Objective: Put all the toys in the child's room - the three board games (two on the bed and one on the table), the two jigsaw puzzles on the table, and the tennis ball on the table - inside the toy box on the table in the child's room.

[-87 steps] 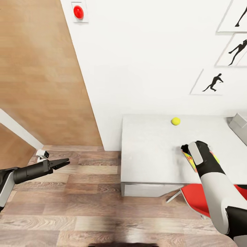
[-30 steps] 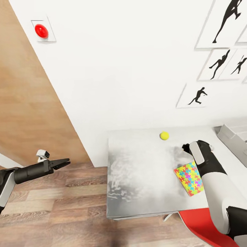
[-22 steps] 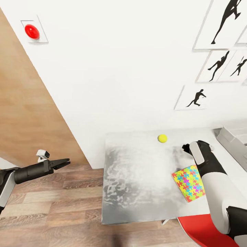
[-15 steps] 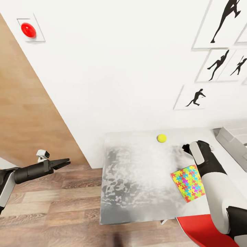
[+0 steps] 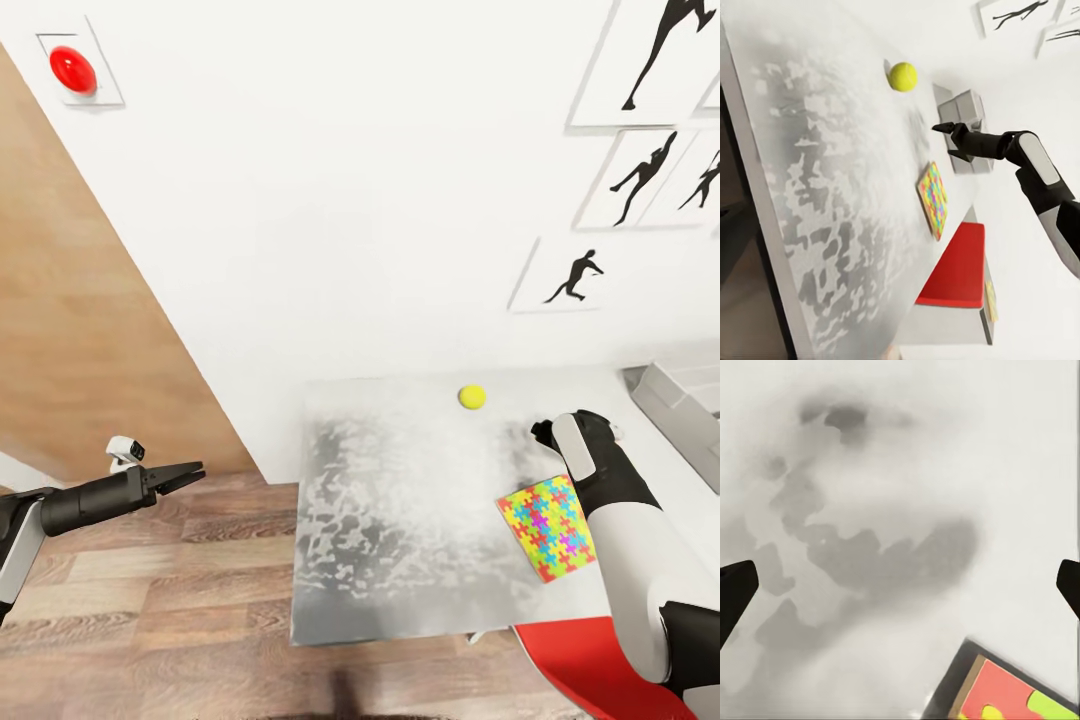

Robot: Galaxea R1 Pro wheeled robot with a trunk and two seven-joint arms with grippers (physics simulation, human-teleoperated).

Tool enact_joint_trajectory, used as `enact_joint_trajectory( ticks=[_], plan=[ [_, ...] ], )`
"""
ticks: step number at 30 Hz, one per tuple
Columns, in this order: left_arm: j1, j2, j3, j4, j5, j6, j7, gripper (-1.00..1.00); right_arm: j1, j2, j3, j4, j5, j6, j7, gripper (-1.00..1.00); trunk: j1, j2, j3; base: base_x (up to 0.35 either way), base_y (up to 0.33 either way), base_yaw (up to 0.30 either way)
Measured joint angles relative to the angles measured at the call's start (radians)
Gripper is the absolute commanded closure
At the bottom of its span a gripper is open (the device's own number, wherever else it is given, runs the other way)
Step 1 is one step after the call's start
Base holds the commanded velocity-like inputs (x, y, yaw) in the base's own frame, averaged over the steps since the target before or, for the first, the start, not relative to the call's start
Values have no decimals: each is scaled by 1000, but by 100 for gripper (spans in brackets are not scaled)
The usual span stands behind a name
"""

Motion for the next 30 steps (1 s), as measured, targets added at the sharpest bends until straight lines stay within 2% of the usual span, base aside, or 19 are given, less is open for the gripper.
enact_joint_trajectory(
  ticks=[9,20,30],
  plan=[
    [0,0,0,0,0,0,0,-100,1,-1,0,0,3,0,1,-100,0,0,-13,-14,-11,0],
    [0,-1,0,0,0,-1,0,-100,3,-2,0,2,3,-1,1,-100,0,0,-28,-1,-114,0],
    [0,-2,-1,0,0,-1,0,-100,4,-2,5,1,3,-13,0,-100,0,0,-31,0,-114,0]
  ],
)
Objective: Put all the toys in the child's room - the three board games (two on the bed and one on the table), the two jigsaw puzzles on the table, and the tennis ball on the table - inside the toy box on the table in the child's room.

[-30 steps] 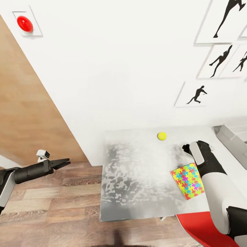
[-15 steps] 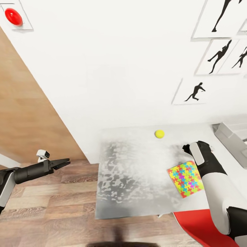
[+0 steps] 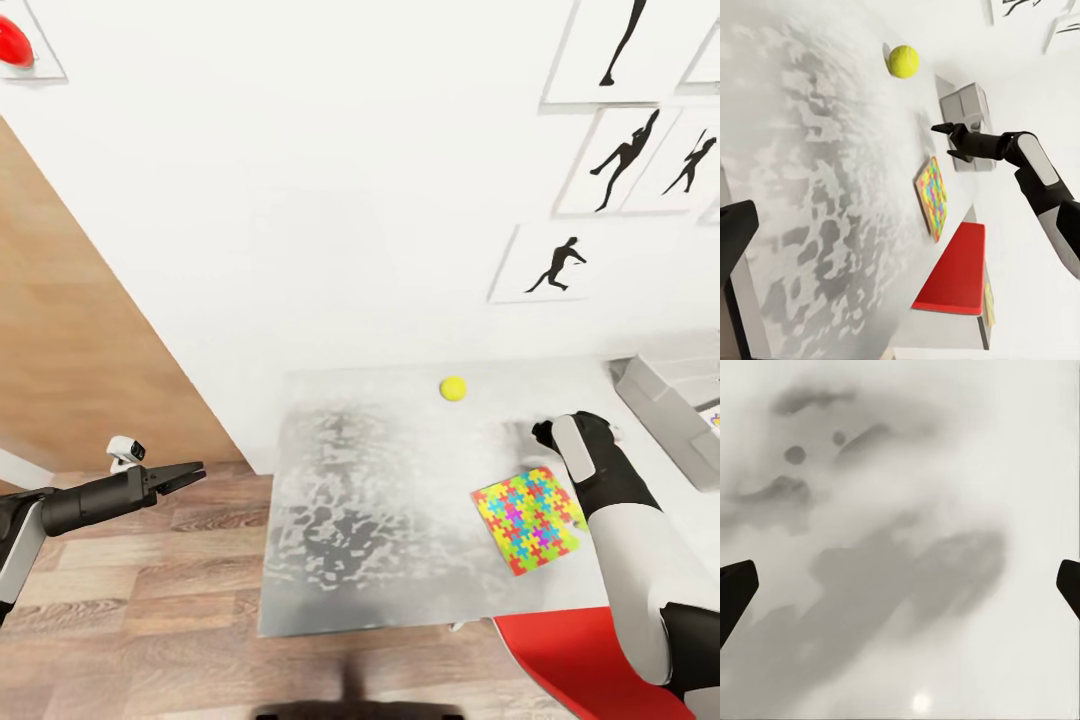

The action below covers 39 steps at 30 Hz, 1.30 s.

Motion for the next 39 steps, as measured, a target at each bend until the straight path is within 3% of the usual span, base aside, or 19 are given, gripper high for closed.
enact_joint_trajectory(
  ticks=[17,24,39],
  plan=[
    [0,0,0,0,0,1,0,-100,0,2,4,2,0,-9,0,-100,0,0,-22,-98,-12,0],
    [0,0,0,0,0,1,0,-100,-1,2,4,-13,21,-6,0,-100,0,0,-32,-88,38,0],
    [0,0,-1,0,0,1,0,-100,2,2,4,-21,25,-4,0,-100,0,0,-35,-50,70,0]
  ],
)
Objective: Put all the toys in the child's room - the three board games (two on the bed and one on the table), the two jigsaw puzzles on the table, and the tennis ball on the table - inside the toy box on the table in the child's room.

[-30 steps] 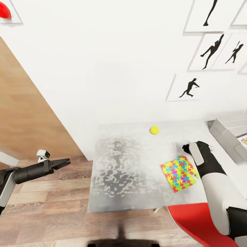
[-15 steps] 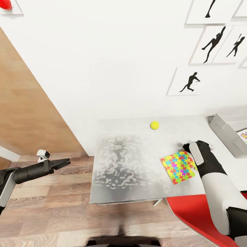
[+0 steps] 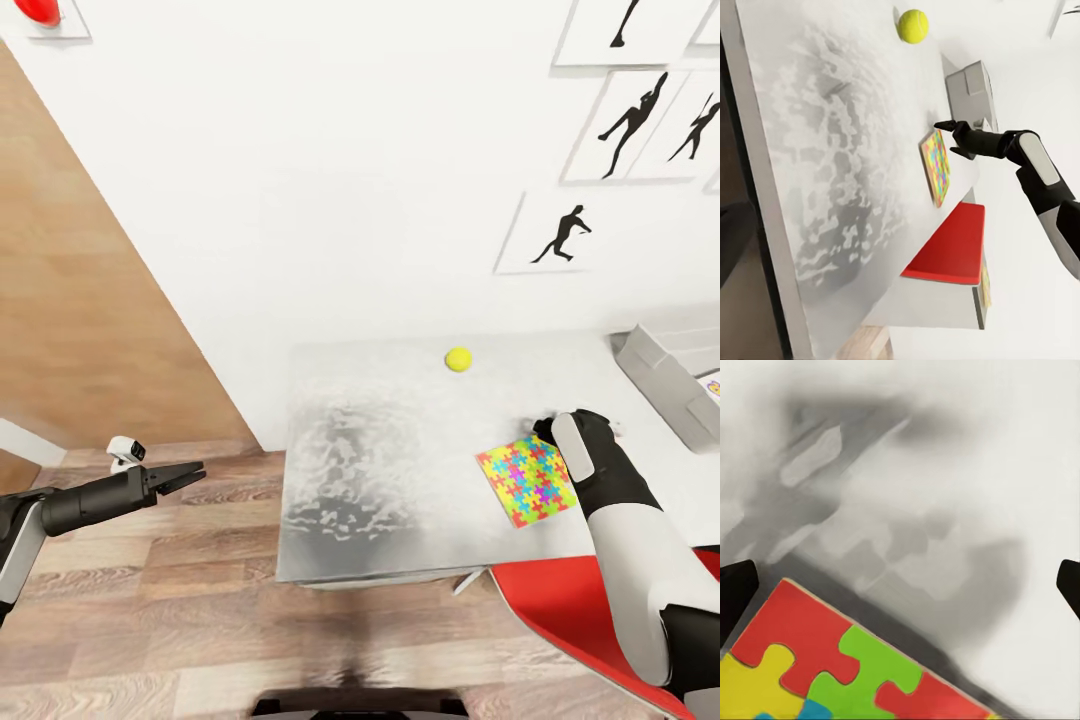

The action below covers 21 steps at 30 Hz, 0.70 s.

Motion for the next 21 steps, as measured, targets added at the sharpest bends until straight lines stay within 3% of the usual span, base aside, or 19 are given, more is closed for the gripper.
enact_joint_trajectory(
  ticks=[21],
  plan=[
    [0,0,0,-1,0,0,0,-100,1,-1,-1,-1,-4,-2,0,-100,0,0,0,-64,29,0]
  ],
)
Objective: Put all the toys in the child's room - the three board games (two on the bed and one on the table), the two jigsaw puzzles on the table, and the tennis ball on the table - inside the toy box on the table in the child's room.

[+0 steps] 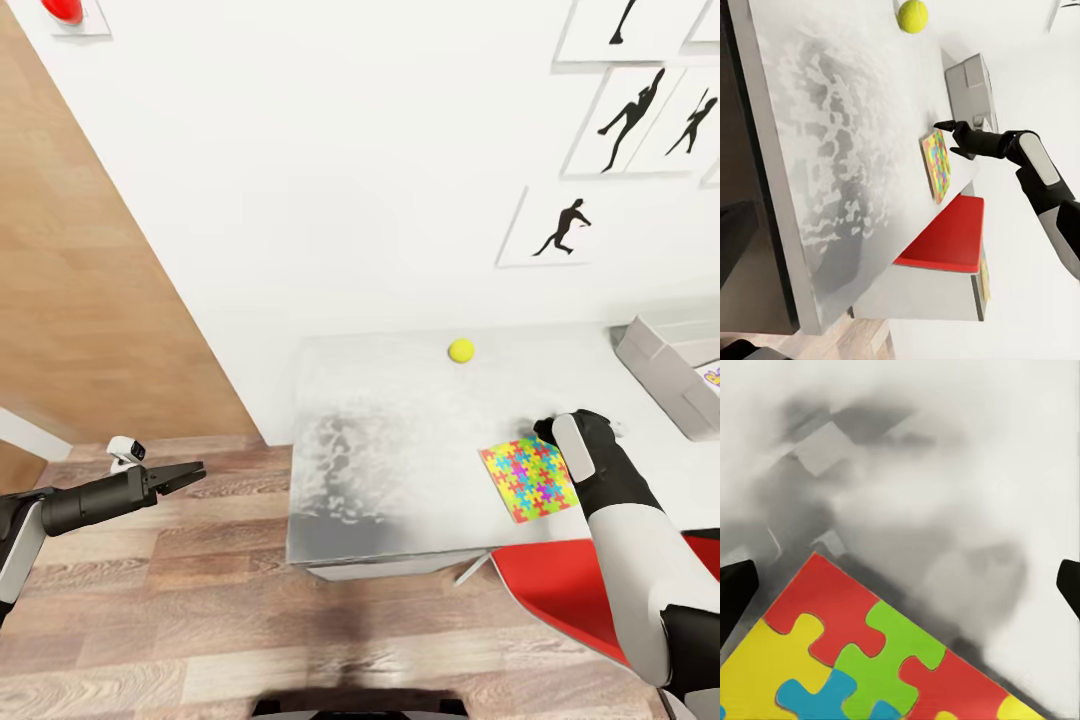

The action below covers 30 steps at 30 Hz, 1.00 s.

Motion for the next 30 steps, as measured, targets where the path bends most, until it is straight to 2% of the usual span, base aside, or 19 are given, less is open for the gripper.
enact_joint_trajectory(
  ticks=[11,30],
  plan=[
    [0,0,0,0,1,0,0,-100,0,0,0,0,-2,0,0,-100,0,0,0,-74,31,0],
    [0,0,0,0,0,0,0,-100,0,0,1,0,4,3,-2,-100,0,0,0,-12,123,0]
  ],
)
